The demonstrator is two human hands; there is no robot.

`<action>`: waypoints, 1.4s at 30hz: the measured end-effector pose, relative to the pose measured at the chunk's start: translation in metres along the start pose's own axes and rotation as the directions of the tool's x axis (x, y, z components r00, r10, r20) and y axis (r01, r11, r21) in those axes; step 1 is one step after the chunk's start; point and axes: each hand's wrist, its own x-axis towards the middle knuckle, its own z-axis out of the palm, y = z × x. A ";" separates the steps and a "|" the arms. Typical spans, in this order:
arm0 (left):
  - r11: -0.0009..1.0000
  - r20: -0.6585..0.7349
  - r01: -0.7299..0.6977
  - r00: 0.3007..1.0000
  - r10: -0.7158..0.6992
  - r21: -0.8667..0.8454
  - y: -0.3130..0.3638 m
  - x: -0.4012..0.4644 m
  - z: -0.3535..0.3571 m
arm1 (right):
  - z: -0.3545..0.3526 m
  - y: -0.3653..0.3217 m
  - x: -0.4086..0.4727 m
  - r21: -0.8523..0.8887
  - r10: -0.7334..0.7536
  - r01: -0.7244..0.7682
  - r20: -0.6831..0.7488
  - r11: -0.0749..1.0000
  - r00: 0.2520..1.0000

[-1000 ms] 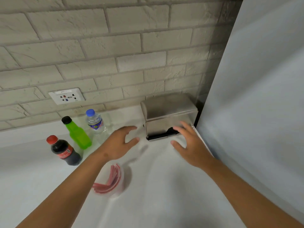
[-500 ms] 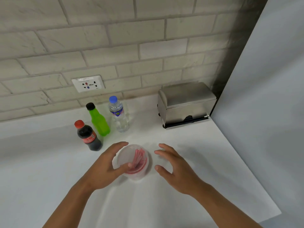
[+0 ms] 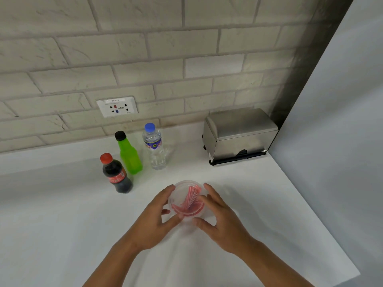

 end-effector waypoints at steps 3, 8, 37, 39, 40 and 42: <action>0.999 -0.003 -0.016 1.000 0.016 -0.030 0.002 0.009 0.015 | -0.001 0.002 0.006 -0.009 0.011 -0.011 -0.062 1.000 0.998; 1.000 -0.027 -0.002 1.000 0.001 -0.017 0.003 0.020 0.023 | -0.003 0.013 0.017 0.007 -0.003 0.003 -0.097 1.000 0.995; 0.988 -0.146 0.124 0.983 -0.110 0.090 -0.004 0.160 -0.001 | -0.023 0.027 0.157 -0.066 0.003 -0.015 -0.176 0.998 0.984; 0.984 -0.154 0.141 0.980 -0.123 0.111 -0.005 0.168 -0.001 | -0.025 0.022 0.164 -0.074 0.012 -0.026 -0.184 0.997 0.983; 0.983 -0.156 0.145 0.980 -0.127 0.114 -0.006 0.171 -0.002 | -0.026 0.021 0.168 -0.084 0.017 -0.032 -0.174 0.996 0.985; 0.982 -0.154 0.152 0.979 -0.134 0.109 -0.006 0.178 -0.004 | -0.027 0.019 0.175 -0.107 0.044 -0.061 -0.150 0.992 0.988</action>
